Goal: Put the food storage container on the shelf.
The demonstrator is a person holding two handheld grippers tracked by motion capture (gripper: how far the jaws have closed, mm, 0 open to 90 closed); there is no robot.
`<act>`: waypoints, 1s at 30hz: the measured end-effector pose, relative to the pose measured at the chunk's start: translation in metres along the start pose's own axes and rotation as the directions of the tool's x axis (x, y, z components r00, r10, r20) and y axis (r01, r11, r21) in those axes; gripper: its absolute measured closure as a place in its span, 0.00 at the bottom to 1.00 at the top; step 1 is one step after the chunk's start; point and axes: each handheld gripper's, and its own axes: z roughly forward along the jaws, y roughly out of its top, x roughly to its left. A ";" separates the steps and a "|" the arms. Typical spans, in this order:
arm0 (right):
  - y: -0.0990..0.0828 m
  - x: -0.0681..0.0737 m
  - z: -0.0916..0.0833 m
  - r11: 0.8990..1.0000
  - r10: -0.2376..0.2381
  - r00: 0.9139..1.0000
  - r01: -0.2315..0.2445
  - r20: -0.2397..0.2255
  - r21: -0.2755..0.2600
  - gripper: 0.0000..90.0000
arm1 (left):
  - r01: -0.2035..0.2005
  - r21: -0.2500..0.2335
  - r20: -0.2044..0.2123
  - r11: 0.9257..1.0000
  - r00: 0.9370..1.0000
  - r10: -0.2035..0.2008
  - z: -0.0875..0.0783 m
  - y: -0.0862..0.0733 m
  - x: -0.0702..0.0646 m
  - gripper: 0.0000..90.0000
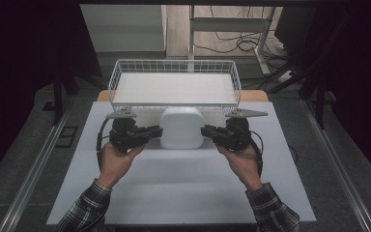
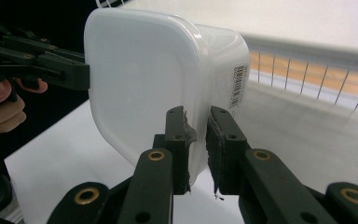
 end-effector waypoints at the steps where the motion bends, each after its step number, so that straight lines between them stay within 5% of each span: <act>1: 0.005 0.000 -0.001 1.000 -0.001 1.000 0.001 -0.002 -0.006 0.88 | -0.005 -0.002 -0.003 1.000 1.000 0.004 -0.001 0.003 0.000 0.89; 20: 0.096 -0.011 -0.006 0.996 -0.014 0.999 0.016 0.029 -0.087 0.87 | -0.024 -0.065 -0.008 0.998 1.000 0.024 -0.015 0.094 0.016 0.89; 30: 0.115 -0.029 0.016 0.999 0.020 0.998 -0.017 0.056 -0.048 0.86 | 0.039 -0.042 -0.007 0.998 0.999 -0.040 0.002 0.106 0.042 0.89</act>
